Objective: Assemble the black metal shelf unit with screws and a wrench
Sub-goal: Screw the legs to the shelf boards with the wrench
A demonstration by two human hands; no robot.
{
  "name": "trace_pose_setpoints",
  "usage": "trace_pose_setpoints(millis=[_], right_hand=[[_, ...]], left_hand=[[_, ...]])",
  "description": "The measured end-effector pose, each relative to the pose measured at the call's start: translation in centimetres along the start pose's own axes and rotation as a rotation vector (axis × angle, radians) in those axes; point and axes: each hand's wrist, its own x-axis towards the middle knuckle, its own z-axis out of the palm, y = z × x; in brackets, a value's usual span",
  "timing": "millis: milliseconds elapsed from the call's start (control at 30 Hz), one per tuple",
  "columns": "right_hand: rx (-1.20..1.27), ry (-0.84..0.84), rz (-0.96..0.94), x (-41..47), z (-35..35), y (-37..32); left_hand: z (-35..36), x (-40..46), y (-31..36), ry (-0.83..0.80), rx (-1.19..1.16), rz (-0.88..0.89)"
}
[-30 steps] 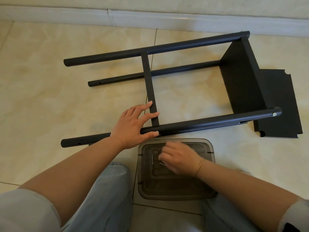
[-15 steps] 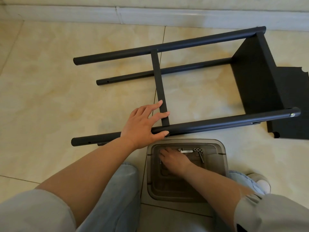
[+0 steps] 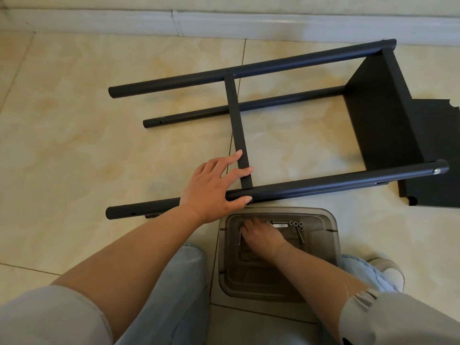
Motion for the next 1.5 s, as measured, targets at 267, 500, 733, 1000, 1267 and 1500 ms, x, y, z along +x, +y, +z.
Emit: trace_pose_setpoints(millis=[267,500,733,1000,1267,1500], right_hand=[[-0.026,-0.026,0.033,-0.6,-0.2,0.2],[0.007,-0.008,0.035,-1.0,0.3,1.0],[0.189,0.015,0.083,-3.1,-0.8,1.5],[0.474,0.339,0.08,-7.8,-7.8,1.5],[0.498,0.422,0.25,-5.3,-15.3,5.2],[0.785,0.247,0.329,-4.0,-14.7,6.0]], left_hand=[[0.1,0.0,-0.1,0.009,-0.006,0.01],[0.2,0.1,-0.1,0.006,0.007,0.005],[0.4,0.1,-0.3,0.02,0.013,0.002],[0.3,0.1,-0.2,0.023,-0.005,0.002],[0.5,0.2,-0.5,0.061,0.009,0.016],[0.4,0.2,-1.6,0.108,0.005,0.058]])
